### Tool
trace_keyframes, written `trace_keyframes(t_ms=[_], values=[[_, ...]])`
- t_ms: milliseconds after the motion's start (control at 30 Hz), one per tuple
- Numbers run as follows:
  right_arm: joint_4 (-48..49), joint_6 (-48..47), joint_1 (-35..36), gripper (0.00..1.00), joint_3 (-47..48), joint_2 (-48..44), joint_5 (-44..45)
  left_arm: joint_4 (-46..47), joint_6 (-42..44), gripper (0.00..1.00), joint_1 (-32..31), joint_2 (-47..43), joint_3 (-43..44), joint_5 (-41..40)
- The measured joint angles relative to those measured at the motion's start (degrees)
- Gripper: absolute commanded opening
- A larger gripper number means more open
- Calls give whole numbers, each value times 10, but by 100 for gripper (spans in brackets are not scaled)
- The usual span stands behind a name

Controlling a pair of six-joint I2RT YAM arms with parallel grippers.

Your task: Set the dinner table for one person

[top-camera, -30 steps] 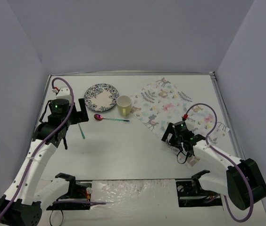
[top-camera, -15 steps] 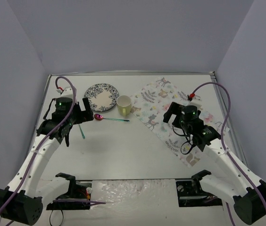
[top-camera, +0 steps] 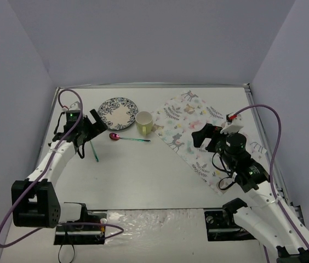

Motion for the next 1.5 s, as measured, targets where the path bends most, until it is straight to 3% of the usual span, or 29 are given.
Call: trace_keyframes(t_ms=[433,800,1333,1433,1500], values=[[71,-31,0,100,-63,-17,-122,226,-69,77,108,182,-25,127],[94,-46,0,100,-70,3,-151,333,-120,75,110,308,2,192],[106,-50,0,100,-81,4,-156,445,-176,64,108,421,74,245],[106,-50,0,100,-81,3,-156,447,-177,60,107,432,88,248],[107,-50,0,100,-81,2,-157,447,-176,51,106,437,92,249]])
